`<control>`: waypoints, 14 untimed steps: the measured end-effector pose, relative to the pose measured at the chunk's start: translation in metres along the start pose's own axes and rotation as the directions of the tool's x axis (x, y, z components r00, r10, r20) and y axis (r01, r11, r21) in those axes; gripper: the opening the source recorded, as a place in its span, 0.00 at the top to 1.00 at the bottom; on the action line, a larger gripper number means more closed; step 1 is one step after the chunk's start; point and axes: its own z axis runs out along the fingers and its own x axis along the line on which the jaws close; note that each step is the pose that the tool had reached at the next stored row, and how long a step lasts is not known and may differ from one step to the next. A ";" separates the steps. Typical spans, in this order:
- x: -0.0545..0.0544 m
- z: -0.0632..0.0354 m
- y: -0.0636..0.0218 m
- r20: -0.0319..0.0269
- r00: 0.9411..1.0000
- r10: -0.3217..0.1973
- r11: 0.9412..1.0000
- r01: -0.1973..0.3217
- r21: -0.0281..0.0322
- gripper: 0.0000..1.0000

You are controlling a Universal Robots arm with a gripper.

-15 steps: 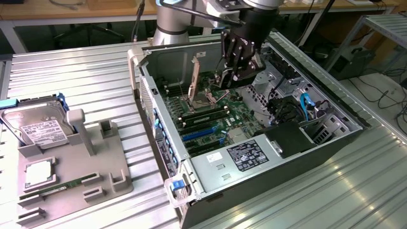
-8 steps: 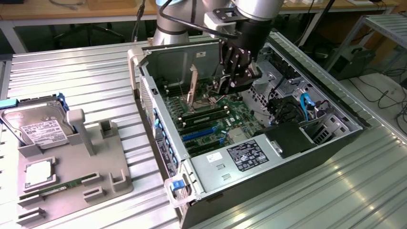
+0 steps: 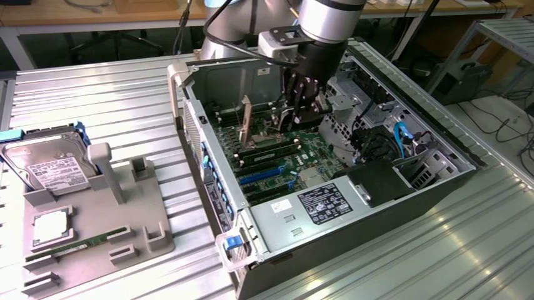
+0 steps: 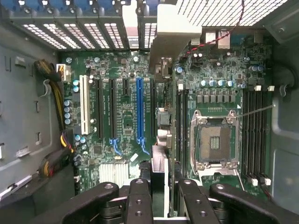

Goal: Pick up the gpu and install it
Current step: 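Insert the gpu into the slot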

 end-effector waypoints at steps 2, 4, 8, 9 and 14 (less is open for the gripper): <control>0.000 0.0014 0.0003 0.000 1.000 0.000 1.000 0.000 -0.004 0.73; 0.000 0.0034 0.0013 0.000 1.000 0.000 1.000 0.000 -0.007 0.73; 0.004 0.0096 0.0019 0.000 1.000 -0.002 1.000 0.002 -0.009 0.73; 0.004 0.0112 0.0019 0.000 1.000 -0.003 1.000 0.003 -0.009 0.73; 0.004 0.0208 0.0118 0.000 1.000 -0.012 1.000 0.012 -0.010 0.73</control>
